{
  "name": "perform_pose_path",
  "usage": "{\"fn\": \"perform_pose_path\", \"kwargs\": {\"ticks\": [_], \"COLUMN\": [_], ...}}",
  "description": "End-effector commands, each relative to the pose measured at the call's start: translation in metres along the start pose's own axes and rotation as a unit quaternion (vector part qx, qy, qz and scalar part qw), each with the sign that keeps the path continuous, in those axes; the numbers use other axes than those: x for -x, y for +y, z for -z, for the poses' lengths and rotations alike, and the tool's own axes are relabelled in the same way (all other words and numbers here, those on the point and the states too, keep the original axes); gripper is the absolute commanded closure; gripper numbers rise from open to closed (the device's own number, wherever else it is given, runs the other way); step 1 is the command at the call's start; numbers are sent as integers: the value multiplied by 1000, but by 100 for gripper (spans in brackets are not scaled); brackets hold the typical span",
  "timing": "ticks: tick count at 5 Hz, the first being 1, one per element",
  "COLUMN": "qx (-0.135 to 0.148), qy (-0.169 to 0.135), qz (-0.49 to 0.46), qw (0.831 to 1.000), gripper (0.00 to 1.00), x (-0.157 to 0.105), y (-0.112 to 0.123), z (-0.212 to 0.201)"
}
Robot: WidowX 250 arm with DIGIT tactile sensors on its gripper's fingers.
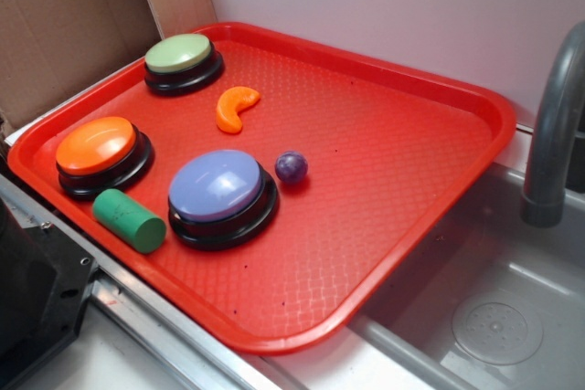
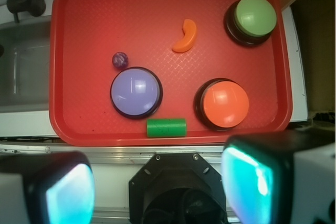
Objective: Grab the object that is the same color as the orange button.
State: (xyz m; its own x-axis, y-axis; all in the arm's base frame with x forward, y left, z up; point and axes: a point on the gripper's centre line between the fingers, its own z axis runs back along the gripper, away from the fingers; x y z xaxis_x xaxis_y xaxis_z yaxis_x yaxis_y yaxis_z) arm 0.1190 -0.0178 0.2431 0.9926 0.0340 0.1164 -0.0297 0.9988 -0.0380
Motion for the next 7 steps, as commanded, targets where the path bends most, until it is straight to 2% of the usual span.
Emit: {"fn": "perform_pose_path", "kwargs": {"ticks": [1, 2, 3, 4, 5, 7], "qx": [0, 1, -33, -37, -58, -82], "qy": [0, -5, -26, -59, -78, -114], "qz": [0, -53, -108, -177, -231, -301], "qw": [1000, 999, 993, 982, 968, 943], "gripper": [0, 0, 0, 0, 0, 0], "x": [0, -30, -49, -69, -86, -107], "y": [0, 8, 20, 40, 56, 78], "z": [0, 26, 49, 76, 108, 161]}}
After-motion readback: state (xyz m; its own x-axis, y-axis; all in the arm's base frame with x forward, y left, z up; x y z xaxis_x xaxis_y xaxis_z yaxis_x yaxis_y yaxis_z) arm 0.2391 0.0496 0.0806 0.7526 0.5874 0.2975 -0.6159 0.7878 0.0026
